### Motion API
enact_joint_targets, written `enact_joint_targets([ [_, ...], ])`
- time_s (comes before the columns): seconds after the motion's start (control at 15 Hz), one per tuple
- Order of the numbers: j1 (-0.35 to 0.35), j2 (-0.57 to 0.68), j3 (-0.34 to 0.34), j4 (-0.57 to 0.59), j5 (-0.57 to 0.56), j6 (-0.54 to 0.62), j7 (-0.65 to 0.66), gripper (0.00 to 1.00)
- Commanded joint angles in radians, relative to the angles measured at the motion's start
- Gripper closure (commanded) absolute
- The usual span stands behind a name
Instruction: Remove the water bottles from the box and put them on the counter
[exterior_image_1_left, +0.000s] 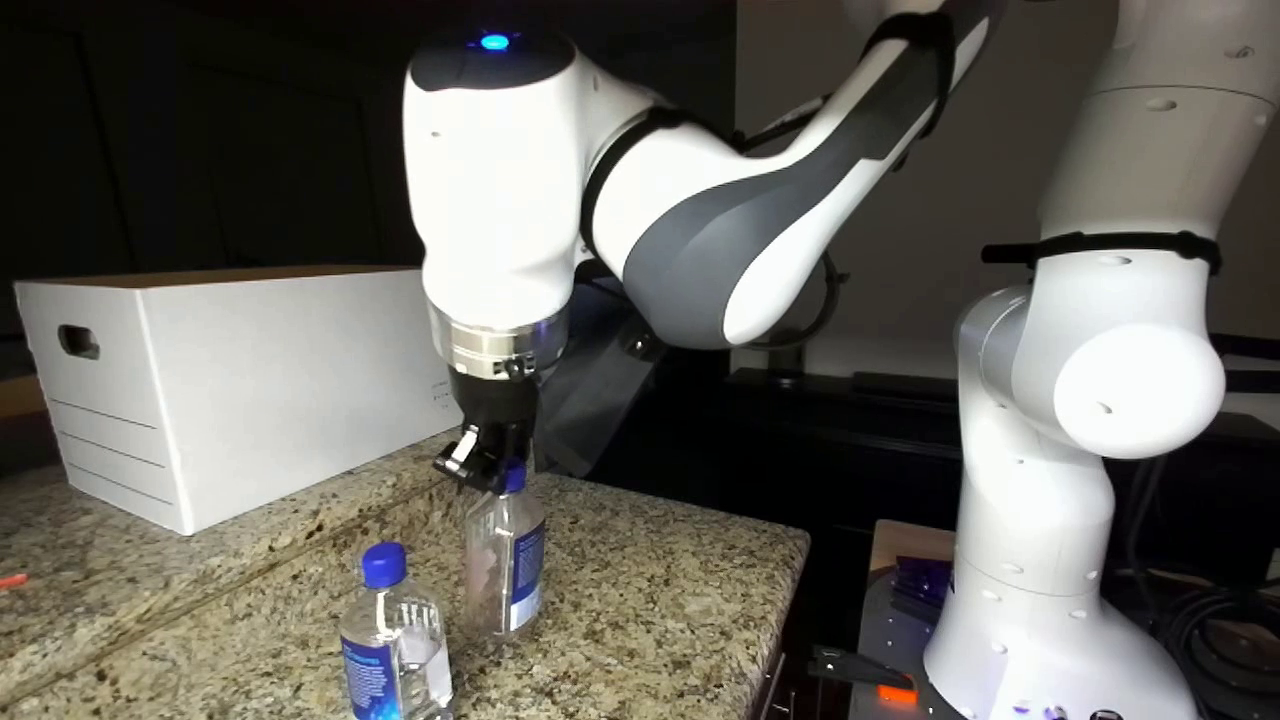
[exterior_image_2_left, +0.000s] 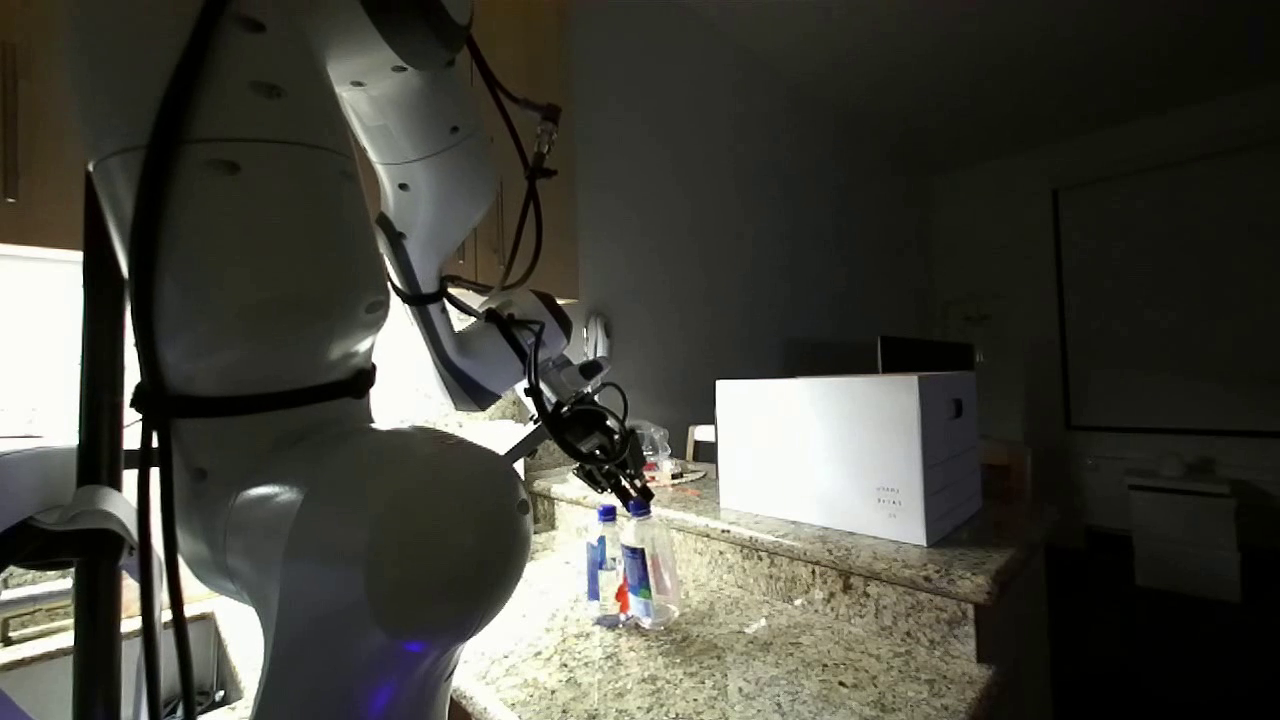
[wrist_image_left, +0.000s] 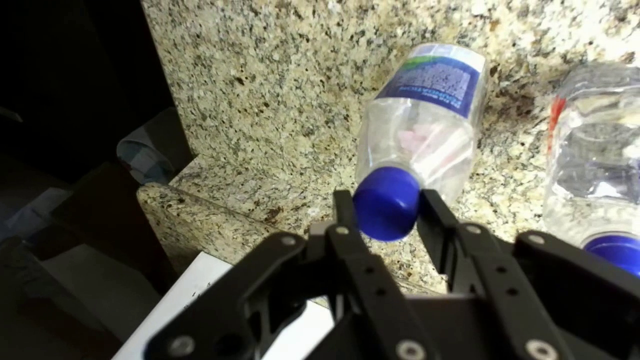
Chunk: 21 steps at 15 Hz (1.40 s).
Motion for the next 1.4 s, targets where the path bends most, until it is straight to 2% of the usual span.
enact_joint_targets([
  [0.0, 0.008, 0.016, -0.014, -0.027, -0.032, 0.05, 0.053, 0.85],
  [0.8, 0.01, 0.045, -0.03, -0.022, -0.036, 0.067, 0.076, 0.85],
  [0.93, 0.013, 0.038, -0.03, -0.025, -0.03, 0.067, 0.071, 0.48],
  [1.0, 0.013, 0.039, -0.03, -0.024, -0.031, 0.067, 0.071, 0.38],
  [1.33, 0.017, 0.043, -0.03, -0.016, -0.033, 0.069, 0.065, 0.07],
])
